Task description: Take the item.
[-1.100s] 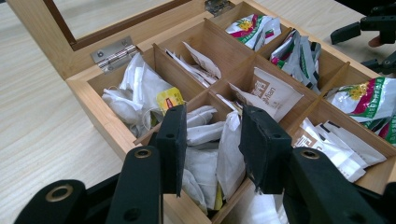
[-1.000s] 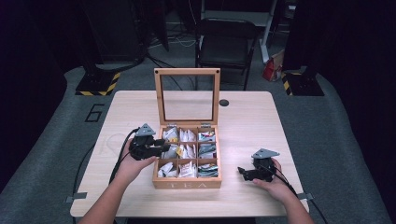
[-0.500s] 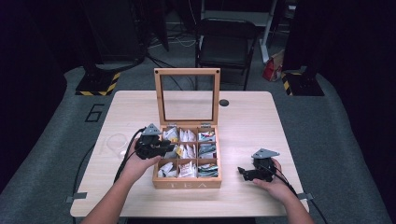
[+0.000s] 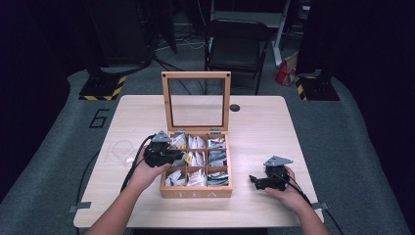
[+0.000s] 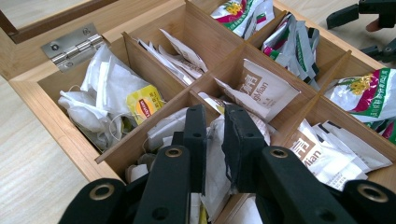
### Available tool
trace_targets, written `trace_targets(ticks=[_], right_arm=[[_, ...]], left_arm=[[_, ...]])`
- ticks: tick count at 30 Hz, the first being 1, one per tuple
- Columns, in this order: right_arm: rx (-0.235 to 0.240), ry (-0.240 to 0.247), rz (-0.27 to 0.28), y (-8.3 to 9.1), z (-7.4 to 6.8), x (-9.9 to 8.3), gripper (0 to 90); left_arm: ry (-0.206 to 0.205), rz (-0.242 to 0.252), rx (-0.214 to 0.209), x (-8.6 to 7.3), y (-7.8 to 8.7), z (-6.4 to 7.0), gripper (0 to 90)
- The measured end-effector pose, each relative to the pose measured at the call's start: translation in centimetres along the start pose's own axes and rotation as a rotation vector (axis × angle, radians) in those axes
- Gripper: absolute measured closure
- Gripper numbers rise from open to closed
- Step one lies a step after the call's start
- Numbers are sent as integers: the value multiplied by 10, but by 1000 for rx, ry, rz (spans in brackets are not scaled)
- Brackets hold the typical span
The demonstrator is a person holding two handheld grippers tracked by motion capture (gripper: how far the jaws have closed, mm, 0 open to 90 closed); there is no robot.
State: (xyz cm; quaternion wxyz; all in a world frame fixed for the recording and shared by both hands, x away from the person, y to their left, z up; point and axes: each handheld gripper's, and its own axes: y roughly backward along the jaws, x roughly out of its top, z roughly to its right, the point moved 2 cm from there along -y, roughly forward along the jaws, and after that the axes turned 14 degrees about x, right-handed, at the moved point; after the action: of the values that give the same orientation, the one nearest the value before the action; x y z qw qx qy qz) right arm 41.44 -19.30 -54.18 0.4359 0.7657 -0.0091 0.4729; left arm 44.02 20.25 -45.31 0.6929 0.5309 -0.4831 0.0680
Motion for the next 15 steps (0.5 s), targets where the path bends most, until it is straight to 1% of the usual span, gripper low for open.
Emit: trace_targets(ticks=[6, 7, 9, 10, 12, 13, 14, 15], right_arm=[[1, 0, 0, 0, 0, 0, 119], [0, 0, 0, 0, 0, 0, 119], [1, 0, 0, 0, 0, 0, 119], [1, 0, -1, 0, 0, 0, 119], [1, 1, 0, 0, 0, 0, 119], [2, 0, 0, 0, 0, 0, 119], [2, 0, 0, 0, 0, 0, 119], [0, -2, 0, 0, 0, 0, 119]], left_arm=[[-3, -3, -3, 0, 1, -1, 839], [4, -3, -5, -1, 1, 0, 846], [1, 1, -5, -1, 3, -1, 854], [-8, 0, -4, -1, 4, -2, 869], [-5, -3, -9, -1, 7, -2, 878], [-5, 1, -5, -2, 8, -2, 886], [-13, 1, -4, -2, 9, -2, 886], [-11, 4, -5, -2, 10, -3, 891]])
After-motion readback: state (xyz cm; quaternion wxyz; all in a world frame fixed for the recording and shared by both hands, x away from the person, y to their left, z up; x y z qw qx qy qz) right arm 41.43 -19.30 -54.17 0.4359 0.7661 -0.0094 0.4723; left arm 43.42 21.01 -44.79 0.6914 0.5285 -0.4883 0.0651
